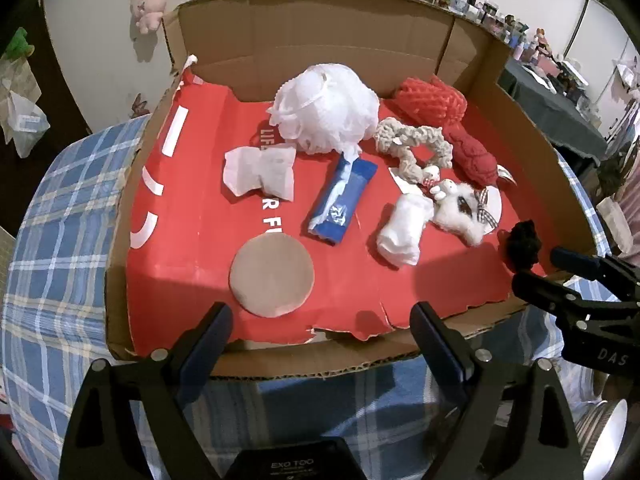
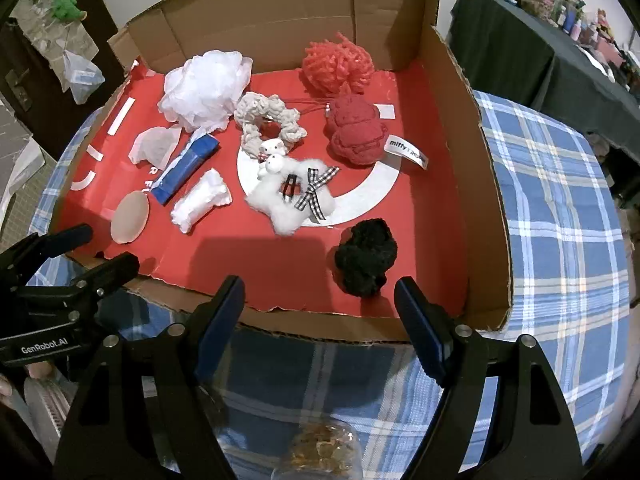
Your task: Organize soft objects
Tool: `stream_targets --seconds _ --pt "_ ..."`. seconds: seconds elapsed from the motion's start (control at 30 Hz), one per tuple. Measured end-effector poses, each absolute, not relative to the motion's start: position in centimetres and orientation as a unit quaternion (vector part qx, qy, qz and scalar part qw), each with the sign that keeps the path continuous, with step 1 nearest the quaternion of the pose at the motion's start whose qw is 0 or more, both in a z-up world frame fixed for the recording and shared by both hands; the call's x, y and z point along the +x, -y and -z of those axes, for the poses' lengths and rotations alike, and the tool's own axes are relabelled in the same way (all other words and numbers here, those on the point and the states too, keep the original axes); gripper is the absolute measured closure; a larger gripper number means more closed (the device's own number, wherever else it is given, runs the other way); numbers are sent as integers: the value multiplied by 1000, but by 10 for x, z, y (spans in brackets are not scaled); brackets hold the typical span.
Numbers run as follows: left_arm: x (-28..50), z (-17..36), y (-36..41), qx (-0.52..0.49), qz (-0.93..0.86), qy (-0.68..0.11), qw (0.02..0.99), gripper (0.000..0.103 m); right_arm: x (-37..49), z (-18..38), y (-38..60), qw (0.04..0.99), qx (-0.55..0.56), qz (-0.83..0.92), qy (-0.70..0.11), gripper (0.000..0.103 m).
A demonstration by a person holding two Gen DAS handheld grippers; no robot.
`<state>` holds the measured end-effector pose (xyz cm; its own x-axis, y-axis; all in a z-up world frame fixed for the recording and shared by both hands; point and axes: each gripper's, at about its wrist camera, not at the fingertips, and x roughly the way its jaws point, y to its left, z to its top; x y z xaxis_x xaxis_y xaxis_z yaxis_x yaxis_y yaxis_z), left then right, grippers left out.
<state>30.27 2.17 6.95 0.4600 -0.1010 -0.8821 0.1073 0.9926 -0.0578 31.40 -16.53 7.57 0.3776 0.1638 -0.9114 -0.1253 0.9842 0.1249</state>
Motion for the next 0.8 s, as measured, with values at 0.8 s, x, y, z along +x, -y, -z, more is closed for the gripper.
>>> stream_targets --seconds 0.8 --pt "306 -64 -29 -2 57 -528 847 13 316 -74 163 825 17 -87 -558 26"
